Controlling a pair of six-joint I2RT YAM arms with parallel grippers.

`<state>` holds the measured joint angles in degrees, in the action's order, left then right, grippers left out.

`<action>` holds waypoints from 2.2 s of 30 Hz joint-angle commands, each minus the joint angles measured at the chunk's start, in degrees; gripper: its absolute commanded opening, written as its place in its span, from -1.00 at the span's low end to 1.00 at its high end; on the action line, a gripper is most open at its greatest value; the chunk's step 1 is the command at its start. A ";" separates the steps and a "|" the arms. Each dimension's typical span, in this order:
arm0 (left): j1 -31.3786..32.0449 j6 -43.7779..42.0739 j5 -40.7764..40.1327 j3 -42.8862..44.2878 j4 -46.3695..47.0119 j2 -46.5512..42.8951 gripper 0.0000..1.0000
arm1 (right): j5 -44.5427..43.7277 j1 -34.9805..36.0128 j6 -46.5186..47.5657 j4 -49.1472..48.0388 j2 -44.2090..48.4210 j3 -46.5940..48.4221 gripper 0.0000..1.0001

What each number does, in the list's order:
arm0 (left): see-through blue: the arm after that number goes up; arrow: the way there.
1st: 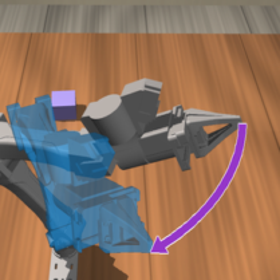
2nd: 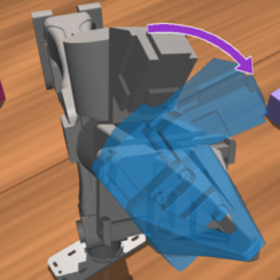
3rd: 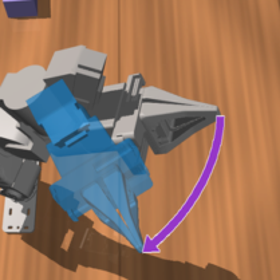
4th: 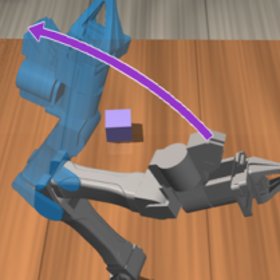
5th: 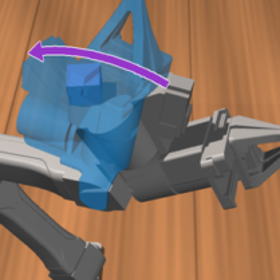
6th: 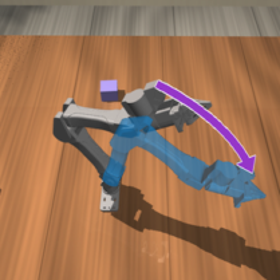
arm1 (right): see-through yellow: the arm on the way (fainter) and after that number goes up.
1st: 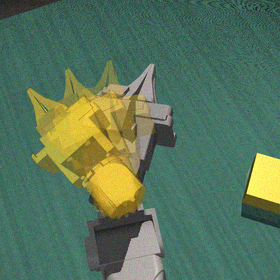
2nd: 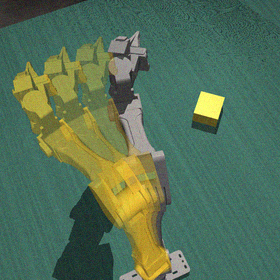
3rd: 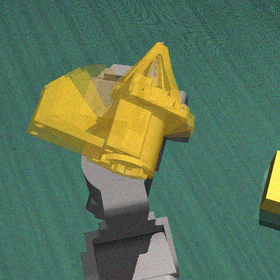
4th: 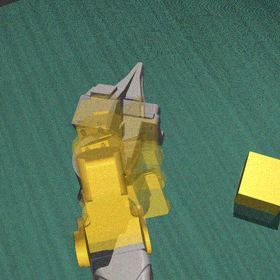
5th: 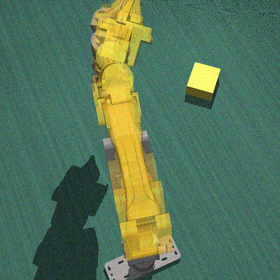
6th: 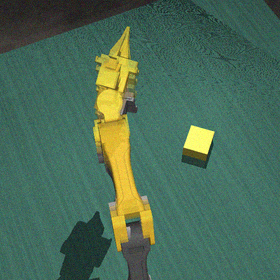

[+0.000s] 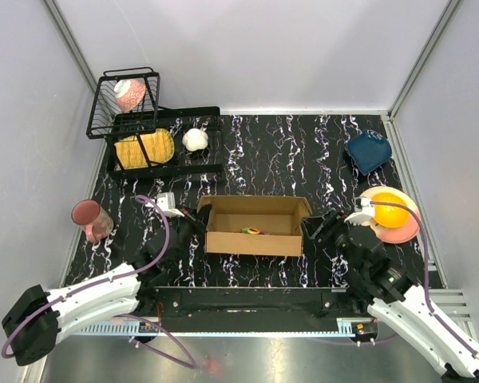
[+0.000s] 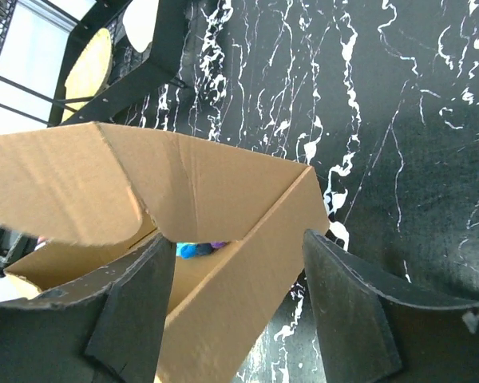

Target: Fold the paper box

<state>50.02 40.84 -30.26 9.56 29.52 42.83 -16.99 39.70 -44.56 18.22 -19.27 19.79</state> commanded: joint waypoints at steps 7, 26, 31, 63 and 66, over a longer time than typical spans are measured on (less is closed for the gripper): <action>1.04 0.03 -3.84 -2.00 -7.46 0.06 -1.00 | 2.41 0.11 5.62 13.85 11.25 11.93 0.54; 6.40 -11.13 -1.30 -8.60 3.36 -2.84 -0.84 | 12.84 0.02 15.46 -3.80 -15.70 26.44 0.51; 7.46 -10.25 0.90 -6.67 -3.56 -1.52 -0.36 | 19.10 0.11 14.06 -9.07 -23.27 24.33 0.48; 8.69 43.60 -27.03 21.45 -86.52 5.42 0.02 | 35.88 0.20 15.29 -6.53 -24.59 7.72 -0.02; 8.69 49.94 -30.98 23.65 -91.98 4.90 0.02 | 37.03 0.20 15.46 -5.39 -26.26 7.10 -0.06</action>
<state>58.52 78.32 -52.45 28.67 -50.68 48.27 16.01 39.70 -29.78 12.45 -44.10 27.22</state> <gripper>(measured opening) 0.510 0.485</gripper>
